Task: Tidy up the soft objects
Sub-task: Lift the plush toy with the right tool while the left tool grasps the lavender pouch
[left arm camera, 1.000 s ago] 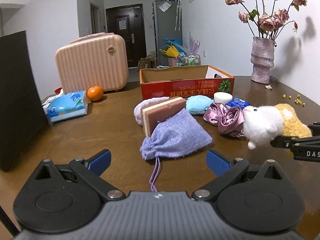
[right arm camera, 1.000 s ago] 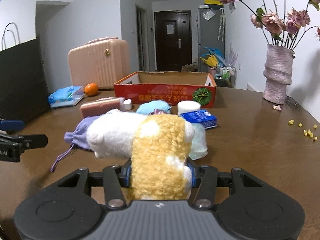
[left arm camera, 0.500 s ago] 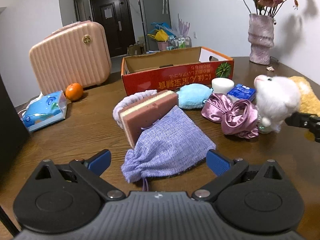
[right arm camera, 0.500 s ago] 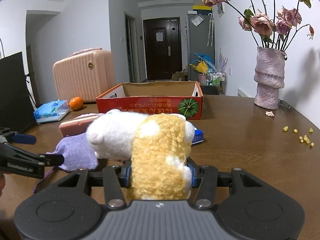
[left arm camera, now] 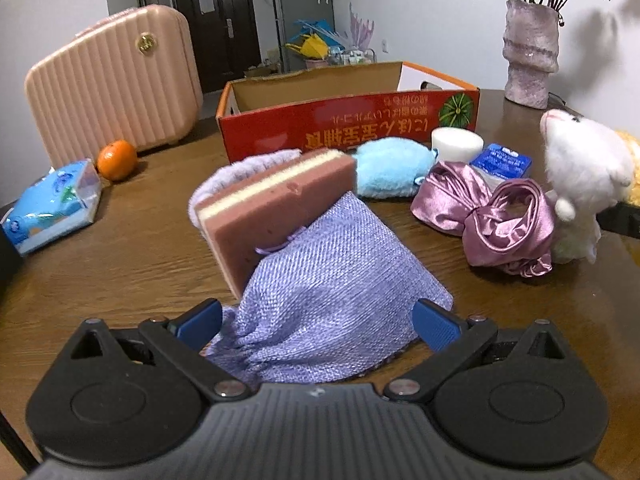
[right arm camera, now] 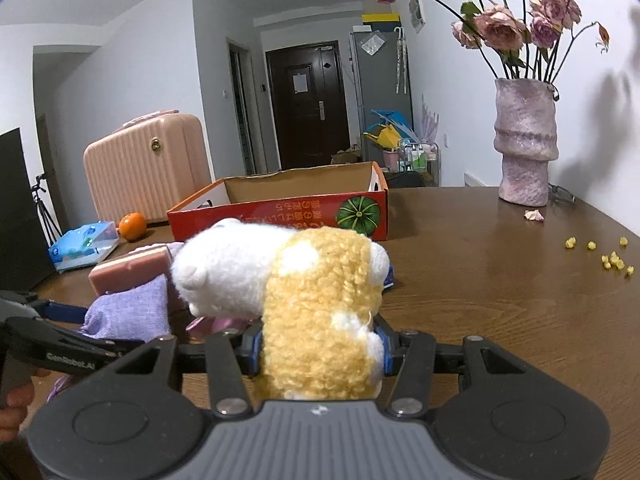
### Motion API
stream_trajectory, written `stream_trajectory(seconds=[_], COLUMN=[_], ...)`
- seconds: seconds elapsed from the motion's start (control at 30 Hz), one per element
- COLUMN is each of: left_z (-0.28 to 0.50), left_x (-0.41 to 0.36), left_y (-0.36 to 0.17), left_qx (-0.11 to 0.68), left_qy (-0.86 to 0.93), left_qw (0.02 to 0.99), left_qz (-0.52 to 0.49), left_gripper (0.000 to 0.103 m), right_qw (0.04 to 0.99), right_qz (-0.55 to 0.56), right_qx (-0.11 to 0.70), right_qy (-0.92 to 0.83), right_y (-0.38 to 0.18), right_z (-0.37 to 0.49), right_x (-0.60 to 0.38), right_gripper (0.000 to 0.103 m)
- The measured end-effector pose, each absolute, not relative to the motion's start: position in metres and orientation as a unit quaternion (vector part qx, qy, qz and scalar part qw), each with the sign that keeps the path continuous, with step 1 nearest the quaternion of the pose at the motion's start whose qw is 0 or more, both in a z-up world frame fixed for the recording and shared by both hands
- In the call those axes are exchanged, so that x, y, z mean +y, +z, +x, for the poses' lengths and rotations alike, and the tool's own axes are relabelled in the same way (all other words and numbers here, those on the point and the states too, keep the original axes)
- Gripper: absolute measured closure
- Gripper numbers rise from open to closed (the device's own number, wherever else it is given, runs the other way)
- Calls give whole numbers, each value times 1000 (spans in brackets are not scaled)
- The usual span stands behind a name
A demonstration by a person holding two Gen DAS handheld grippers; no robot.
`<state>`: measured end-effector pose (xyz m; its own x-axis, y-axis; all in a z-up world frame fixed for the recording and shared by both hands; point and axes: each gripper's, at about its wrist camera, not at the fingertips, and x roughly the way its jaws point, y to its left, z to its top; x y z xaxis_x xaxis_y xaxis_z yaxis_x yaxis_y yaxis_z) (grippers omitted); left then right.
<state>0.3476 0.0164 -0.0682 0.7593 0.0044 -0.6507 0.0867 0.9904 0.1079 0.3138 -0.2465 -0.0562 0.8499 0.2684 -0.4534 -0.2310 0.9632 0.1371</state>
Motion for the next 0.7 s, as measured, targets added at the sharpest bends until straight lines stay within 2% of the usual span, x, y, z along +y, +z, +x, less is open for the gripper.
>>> stream_trajectory(seconds=[0.47,0.7], left_z=[360,358], left_x=[22,23], left_y=[-84,-84], left_qx=[358,356], left_qy=[-36,-40], left_qw=[931,933], left_qz=[53,46], left_gripper=[1,14], right_qw=[961,963], right_qz=[44,43], right_qx=[244,237], right_qy=[126,124], right_y=[-61,-60], right_z=[315,311], right_x=[-247,-247], right_gripper=[54,54])
